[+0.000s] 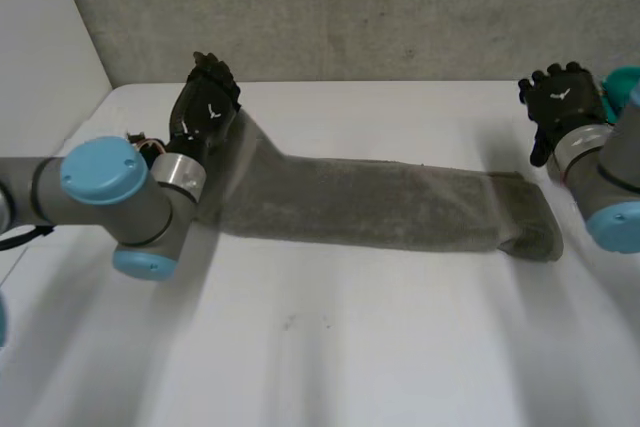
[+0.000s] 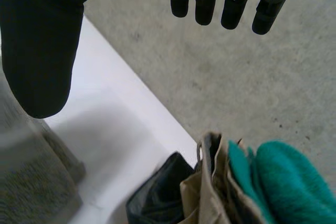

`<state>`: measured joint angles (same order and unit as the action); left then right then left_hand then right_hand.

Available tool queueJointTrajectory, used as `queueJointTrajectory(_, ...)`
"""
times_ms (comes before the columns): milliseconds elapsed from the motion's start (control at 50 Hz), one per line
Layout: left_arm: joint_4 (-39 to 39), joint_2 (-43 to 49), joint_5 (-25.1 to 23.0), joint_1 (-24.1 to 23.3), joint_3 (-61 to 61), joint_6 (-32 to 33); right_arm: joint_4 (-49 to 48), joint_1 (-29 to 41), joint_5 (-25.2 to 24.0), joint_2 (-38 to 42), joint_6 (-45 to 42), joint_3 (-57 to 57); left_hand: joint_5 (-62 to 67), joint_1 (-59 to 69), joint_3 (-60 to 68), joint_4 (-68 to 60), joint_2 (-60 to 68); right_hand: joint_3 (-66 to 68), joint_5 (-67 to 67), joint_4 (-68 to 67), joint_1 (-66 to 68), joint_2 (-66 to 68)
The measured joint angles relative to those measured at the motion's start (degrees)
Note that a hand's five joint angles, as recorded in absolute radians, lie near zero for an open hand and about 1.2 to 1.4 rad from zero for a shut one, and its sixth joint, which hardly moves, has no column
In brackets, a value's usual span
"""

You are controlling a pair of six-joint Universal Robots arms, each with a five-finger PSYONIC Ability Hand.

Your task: Fold the laundry.

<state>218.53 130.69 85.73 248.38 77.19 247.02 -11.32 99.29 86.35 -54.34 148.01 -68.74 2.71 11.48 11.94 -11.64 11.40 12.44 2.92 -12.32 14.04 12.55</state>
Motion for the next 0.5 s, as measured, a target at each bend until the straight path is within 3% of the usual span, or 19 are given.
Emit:
queueJointTrajectory(200, -0.22, -8.66, -0.16, 3.76, 13.13, -0.24, 9.15, -3.27, -5.29, -9.79, 2.14, -11.45, 0.00, 0.22, 0.12, -0.14, 0.12, 2.68, 2.45, -2.69, 0.23, 1.88)
queueJointTrajectory(340, -0.55, -8.02, -0.33, 7.47, 14.73, -0.70, 13.91, -5.05, -5.83, -10.18, 2.45, -14.70, 0.00, 0.22, 0.12, -0.14, 0.12, 7.59, 7.65, -7.76, 5.10, 6.52)
queueJointTrajectory(500, -0.65, -8.01, -0.39, 7.44, 16.48, -5.50, 14.03, -7.22, -7.15, -9.30, 6.99, -18.60, 0.01, 0.22, 0.12, -0.14, 0.12, 15.28, 15.17, -15.32, 13.31, 14.75)
